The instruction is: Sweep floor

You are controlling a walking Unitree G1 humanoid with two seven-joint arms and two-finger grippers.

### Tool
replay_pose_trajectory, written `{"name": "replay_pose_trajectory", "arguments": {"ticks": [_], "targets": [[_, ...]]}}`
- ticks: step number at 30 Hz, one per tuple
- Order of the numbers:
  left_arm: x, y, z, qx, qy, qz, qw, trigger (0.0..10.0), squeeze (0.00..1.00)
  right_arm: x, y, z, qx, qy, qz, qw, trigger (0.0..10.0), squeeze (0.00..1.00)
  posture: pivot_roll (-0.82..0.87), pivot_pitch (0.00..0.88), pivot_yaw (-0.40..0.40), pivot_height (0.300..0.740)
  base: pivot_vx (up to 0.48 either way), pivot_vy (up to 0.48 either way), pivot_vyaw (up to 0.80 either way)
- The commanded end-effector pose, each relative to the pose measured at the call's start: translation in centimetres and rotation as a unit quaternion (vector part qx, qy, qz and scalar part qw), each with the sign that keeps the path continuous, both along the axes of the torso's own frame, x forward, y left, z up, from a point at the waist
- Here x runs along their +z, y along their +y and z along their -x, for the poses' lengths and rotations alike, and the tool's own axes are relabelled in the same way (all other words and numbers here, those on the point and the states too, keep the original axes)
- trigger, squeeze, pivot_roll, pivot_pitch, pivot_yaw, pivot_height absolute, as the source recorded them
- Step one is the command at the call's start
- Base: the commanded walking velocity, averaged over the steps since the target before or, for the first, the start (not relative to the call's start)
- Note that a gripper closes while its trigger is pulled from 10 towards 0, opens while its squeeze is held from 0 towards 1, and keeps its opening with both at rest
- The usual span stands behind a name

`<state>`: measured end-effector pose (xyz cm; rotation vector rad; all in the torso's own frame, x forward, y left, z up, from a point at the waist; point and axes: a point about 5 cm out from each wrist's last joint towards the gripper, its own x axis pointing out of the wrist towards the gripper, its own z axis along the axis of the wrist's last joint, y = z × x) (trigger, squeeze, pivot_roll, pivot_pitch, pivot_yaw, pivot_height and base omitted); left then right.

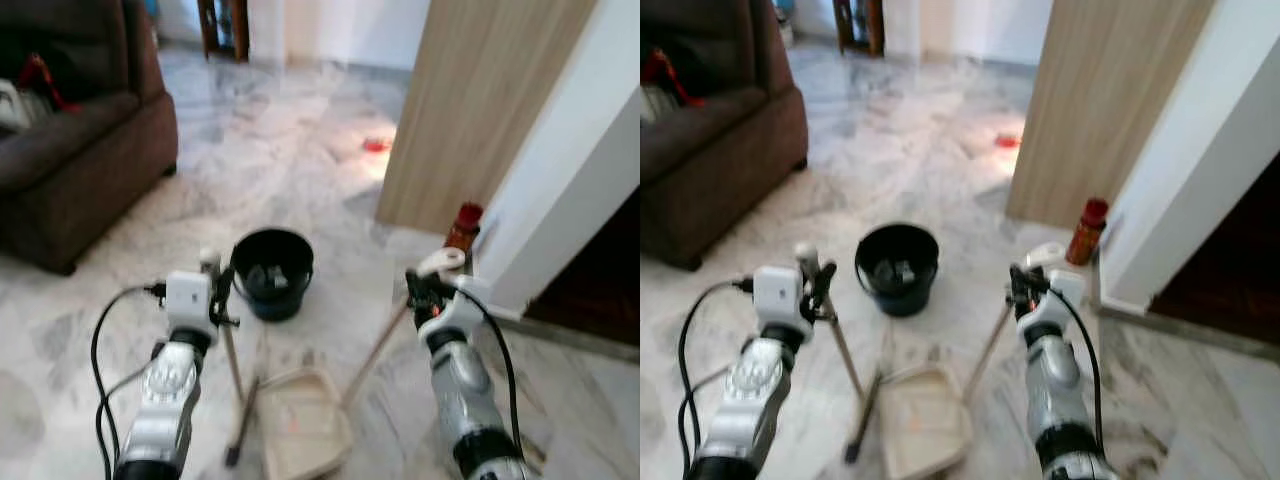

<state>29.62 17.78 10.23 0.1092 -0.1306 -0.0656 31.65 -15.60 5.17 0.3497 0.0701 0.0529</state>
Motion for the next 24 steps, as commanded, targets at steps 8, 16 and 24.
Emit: {"name": "replay_pose_trajectory", "arguments": {"ticks": [8,16,24], "targets": [[0.56,-0.82,-0.36,-0.010,-0.020,0.010,1.000,10.0,0.00,1.29,-0.45,-0.84,-0.002,-0.024,-0.001,1.000,10.0,0.00,0.07,0.000,-0.051,0.740,0.341,0.000,0.00],[0.64,-1.01,-0.55,-0.011,-0.021,0.011,1.000,10.0,0.00,1.37,-0.70,-0.92,-0.007,-0.025,-0.006,1.000,10.0,0.00,0.08,0.000,-0.049,0.740,0.343,0.000,0.00],[0.63,-0.80,-0.51,-0.009,-0.023,0.010,1.000,10.0,0.00,1.46,-0.63,-1.08,-0.005,-0.026,-0.008,1.000,10.0,0.00,0.08,0.000,-0.049,0.740,0.342,0.000,0.00]]}}
